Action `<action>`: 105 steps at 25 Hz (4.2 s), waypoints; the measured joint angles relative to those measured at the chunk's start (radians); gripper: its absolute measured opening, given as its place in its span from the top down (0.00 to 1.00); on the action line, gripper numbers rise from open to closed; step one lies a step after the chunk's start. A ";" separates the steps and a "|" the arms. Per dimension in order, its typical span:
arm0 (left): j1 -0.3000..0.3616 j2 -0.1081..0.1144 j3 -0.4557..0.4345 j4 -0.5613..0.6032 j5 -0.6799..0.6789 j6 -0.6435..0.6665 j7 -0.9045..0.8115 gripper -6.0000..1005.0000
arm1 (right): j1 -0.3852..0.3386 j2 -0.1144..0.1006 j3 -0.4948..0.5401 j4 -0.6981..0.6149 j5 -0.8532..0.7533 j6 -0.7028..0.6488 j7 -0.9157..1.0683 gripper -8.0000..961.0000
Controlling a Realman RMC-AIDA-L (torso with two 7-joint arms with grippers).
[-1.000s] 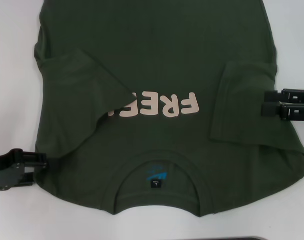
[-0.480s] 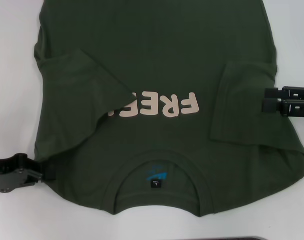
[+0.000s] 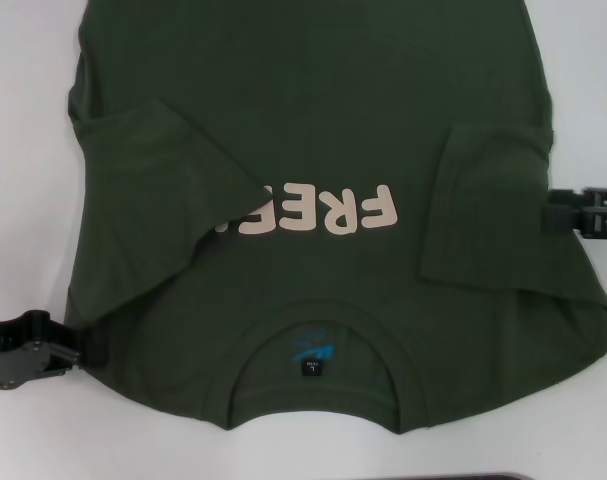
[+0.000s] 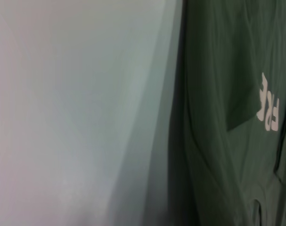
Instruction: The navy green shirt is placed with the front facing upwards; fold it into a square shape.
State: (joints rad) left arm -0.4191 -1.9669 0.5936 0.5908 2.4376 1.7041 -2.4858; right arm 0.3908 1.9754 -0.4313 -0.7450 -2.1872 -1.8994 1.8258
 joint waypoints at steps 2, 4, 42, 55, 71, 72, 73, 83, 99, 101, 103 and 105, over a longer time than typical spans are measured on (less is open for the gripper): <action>0.000 0.001 0.000 0.001 0.000 0.006 0.000 0.98 | -0.014 -0.026 0.003 -0.002 -0.024 0.005 0.046 0.16; -0.003 0.001 0.000 0.002 0.000 0.011 0.000 0.98 | -0.027 -0.053 0.007 -0.001 -0.050 0.010 0.100 0.16; -0.014 0.005 -0.001 0.012 -0.009 0.005 0.001 0.98 | -0.007 -0.099 0.001 0.019 -0.346 0.124 0.298 0.16; -0.011 0.005 -0.001 0.012 -0.009 0.011 0.001 0.98 | 0.010 -0.085 -0.058 0.047 -0.347 0.166 0.298 0.16; -0.009 0.004 -0.001 0.012 -0.009 0.012 0.008 0.98 | 0.020 -0.075 -0.062 0.047 -0.347 0.171 0.299 0.16; -0.009 0.004 -0.001 0.012 -0.009 0.013 0.008 0.98 | 0.019 -0.076 -0.063 0.047 -0.347 0.171 0.299 0.16; -0.009 0.004 -0.001 0.012 -0.009 0.013 0.008 0.98 | 0.018 -0.077 -0.063 0.047 -0.347 0.171 0.299 0.16; -0.008 0.000 -0.001 0.012 -0.009 0.011 0.009 0.98 | 0.022 -0.075 -0.063 0.047 -0.348 0.168 0.300 0.16; -0.006 0.001 -0.005 0.012 -0.010 0.014 0.013 0.98 | 0.032 -0.080 -0.055 0.059 -0.383 0.163 0.335 0.16; -0.005 0.000 -0.005 0.012 -0.011 0.014 0.013 0.98 | 0.033 -0.078 -0.055 0.059 -0.382 0.164 0.335 0.16; -0.004 0.000 -0.005 0.012 -0.011 0.013 0.014 0.98 | 0.037 -0.074 -0.057 0.061 -0.382 0.165 0.335 0.16; -0.004 -0.001 -0.005 0.012 -0.011 0.013 0.014 0.98 | 0.043 -0.073 -0.059 0.070 -0.383 0.166 0.335 0.16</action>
State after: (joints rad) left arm -0.4231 -1.9675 0.5889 0.6029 2.4267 1.7170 -2.4714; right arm 0.4337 1.9020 -0.4905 -0.6745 -2.5703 -1.7336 2.1609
